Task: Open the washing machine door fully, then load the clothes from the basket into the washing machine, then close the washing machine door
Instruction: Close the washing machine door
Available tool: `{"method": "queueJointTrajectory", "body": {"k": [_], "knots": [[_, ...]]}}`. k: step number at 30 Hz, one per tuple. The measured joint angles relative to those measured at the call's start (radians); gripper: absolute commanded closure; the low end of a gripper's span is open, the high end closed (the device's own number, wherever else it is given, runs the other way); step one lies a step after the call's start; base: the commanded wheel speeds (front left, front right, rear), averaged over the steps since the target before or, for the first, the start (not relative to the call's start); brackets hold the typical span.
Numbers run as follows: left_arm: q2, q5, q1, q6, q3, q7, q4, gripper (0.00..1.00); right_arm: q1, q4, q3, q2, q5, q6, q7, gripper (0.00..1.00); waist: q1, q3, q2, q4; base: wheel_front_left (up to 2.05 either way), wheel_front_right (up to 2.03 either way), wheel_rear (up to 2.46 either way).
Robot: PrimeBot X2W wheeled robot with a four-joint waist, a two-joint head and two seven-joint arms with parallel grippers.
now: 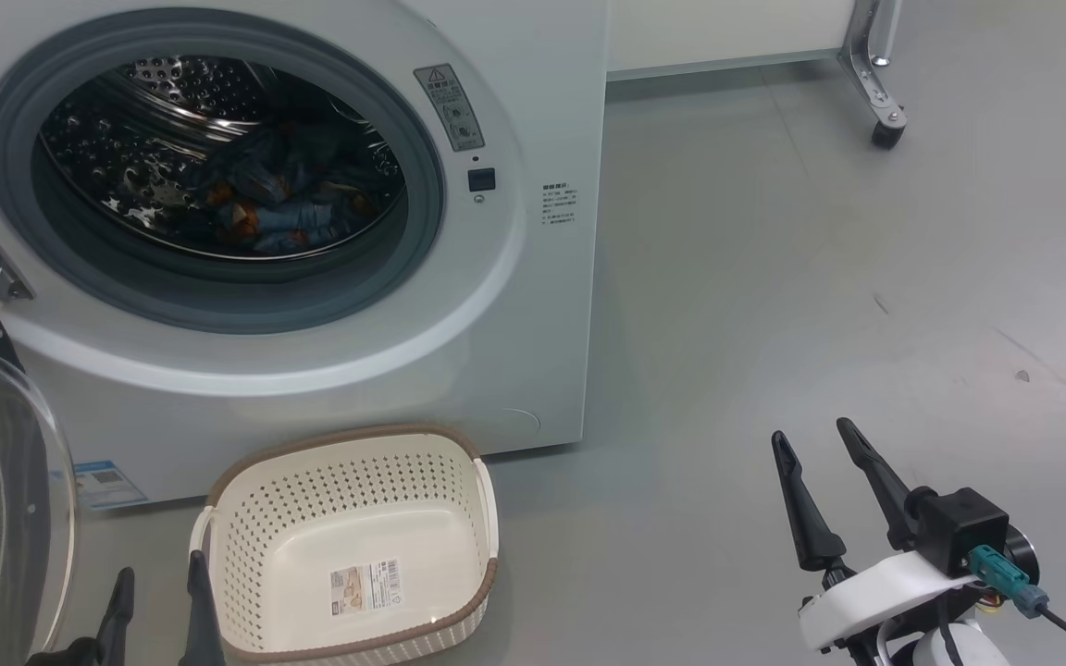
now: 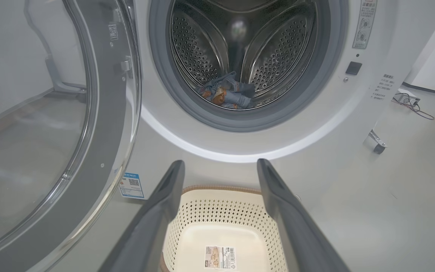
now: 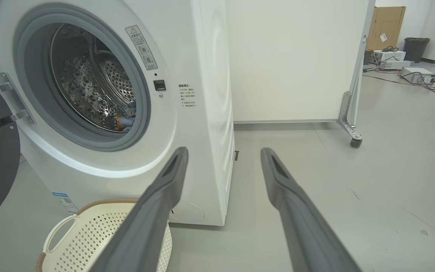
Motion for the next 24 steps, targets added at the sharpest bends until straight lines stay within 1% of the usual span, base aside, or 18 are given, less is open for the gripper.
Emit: {"method": "queueJointTrajectory", "body": {"k": [3, 12, 24], "knots": [[0.000, -0.001, 0.002, 0.009, -0.005, 0.000, -0.003, 0.00, 0.000, 0.000, 0.000, 0.000, 0.000, 0.000, 0.000, 0.00, 0.0000, 0.003, 0.0000, 0.000, -0.93, 0.93, 0.00], [0.000, -0.001, 0.006, 0.017, -0.015, 0.000, -0.014, 0.00, 0.000, 0.000, 0.000, 0.002, 0.000, 0.000, 0.000, 0.00, 0.0000, 0.007, 0.0000, 0.001, -0.68, 0.68, 0.00], [0.000, -0.001, 0.016, 0.027, -0.021, 0.000, -0.032, 0.00, 0.000, 0.000, 0.000, 0.003, 0.000, 0.000, 0.000, 0.00, 0.0000, 0.001, 0.0000, 0.002, -0.28, 0.28, 0.00]]}}
